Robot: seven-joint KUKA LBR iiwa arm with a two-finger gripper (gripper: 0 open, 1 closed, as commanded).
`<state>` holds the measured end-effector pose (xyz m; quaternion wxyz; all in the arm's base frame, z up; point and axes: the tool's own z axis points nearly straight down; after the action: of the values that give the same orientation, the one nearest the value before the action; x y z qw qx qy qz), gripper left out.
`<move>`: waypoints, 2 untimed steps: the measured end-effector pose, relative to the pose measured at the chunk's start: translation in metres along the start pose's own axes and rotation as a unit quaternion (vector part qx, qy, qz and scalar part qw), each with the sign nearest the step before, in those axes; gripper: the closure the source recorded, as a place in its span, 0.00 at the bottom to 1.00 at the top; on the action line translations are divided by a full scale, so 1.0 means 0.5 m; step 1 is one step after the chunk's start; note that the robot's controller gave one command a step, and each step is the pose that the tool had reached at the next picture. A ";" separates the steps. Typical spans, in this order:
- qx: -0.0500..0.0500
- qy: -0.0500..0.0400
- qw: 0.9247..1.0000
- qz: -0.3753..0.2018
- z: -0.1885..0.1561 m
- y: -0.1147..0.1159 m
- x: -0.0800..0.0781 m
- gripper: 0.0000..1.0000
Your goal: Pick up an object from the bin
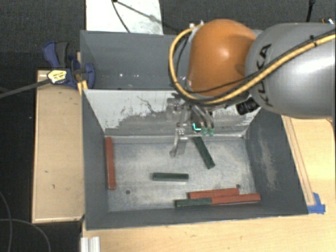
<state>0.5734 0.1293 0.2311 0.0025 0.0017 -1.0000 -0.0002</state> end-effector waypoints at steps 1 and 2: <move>0.001 0.001 1.000 0.016 0.279 -0.119 0.042 0.00; 0.000 -0.003 0.999 -0.034 0.323 -0.099 0.163 0.00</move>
Offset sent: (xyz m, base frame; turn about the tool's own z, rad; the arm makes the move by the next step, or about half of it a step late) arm -0.0197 -0.0574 -0.1352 0.0290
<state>0.4913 0.0794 0.0700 0.0000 0.0359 -0.9994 -0.0003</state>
